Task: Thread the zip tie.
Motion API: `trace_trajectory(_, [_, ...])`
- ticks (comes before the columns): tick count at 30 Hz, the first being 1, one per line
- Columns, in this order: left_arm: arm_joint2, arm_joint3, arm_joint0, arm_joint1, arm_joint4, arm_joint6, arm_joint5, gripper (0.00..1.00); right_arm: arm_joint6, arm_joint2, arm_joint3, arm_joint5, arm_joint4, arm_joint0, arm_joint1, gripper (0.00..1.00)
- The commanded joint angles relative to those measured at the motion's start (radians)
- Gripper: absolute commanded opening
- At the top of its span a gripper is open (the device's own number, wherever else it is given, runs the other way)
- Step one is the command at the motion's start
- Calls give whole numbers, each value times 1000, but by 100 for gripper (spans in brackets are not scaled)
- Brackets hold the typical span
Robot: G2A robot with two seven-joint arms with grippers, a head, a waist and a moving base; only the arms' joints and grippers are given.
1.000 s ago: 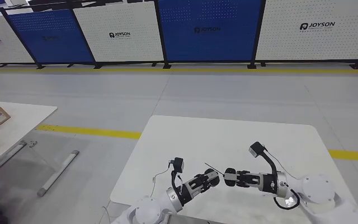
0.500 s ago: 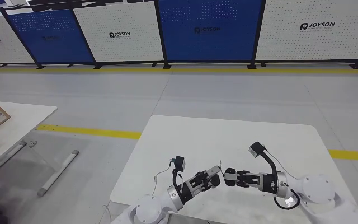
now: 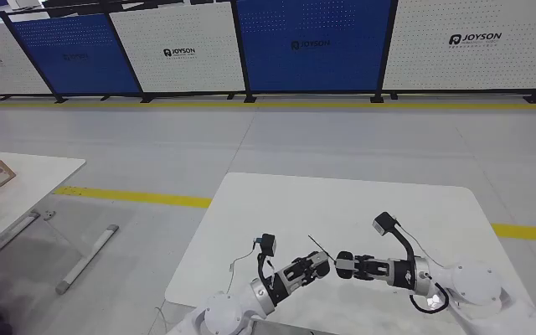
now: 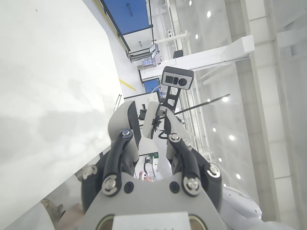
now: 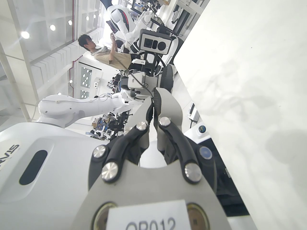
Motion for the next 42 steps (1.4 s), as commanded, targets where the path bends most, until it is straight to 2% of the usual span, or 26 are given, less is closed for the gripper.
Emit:
trace_trajectory(1, [-4,4,5,1,1,-1,-5,39,0,0,0,0,0,0,0,0])
trace_trajectory(9, [-18,-16,36,5,5,-15,-44,40,0,0,0,0,0,0,0,0])
trace_trajectory(15, [-17,-17,36,4,18,-12,-49,41,0,0,0,0,0,0,0,0])
trace_trajectory(20, [-8,-17,21,0,22,5,-36,39,0,0,0,0,0,0,0,0])
trace_trajectory(30, [8,-5,-16,-8,17,21,-5,24,0,0,0,0,0,0,0,0])
trace_trajectory(36, [7,-3,-18,-9,18,23,-3,19,0,0,0,0,0,0,0,0])
trace_trajectory(38, [5,-3,-17,-9,18,23,-3,14,0,0,0,0,0,0,0,0])
trace_trajectory(41, [-2,1,-9,-8,19,18,-10,12,0,0,0,0,0,0,0,0])
trace_trajectory(42, [-4,1,-7,-8,19,16,-12,8,0,0,0,0,0,0,0,0])
